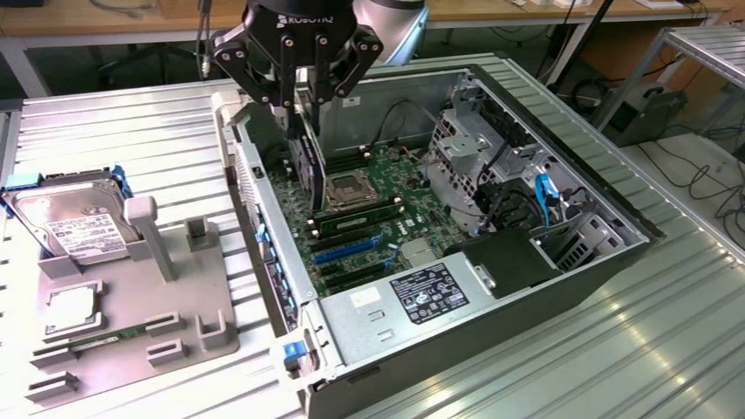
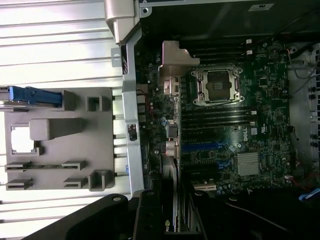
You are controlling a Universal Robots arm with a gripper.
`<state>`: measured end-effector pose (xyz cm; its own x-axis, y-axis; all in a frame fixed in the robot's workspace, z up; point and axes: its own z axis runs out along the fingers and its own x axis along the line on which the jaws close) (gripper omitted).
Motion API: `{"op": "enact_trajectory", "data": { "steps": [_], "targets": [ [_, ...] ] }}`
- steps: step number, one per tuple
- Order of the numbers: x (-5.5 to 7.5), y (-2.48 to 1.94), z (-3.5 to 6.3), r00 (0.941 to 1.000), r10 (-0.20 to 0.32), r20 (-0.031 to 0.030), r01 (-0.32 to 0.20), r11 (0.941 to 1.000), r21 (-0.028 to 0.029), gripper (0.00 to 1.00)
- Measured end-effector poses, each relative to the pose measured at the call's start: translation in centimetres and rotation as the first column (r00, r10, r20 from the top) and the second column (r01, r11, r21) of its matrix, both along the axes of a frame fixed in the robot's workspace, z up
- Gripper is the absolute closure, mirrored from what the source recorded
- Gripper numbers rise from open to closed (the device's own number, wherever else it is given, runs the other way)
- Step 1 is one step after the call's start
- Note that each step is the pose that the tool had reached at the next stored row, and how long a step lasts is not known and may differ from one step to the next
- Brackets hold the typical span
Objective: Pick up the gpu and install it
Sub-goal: 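Pick up the gpu and move the gpu toward the slot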
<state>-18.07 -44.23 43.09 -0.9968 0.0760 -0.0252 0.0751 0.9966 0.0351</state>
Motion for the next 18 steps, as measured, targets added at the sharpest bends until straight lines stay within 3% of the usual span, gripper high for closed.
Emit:
{"op": "enact_trajectory", "data": {
  "steps": [8, 18],
  "targets": [
    [1.1, 0.06, -0.20, 1.0000, 0.000, 0.0000, 0.000, 1.0000, -0.0088, 0.74],
    [2.8, 0.14, -0.61, 1.0000, 0.000, 0.0000, 0.000, 0.9999, -0.0113, 0.74]
  ]
}}
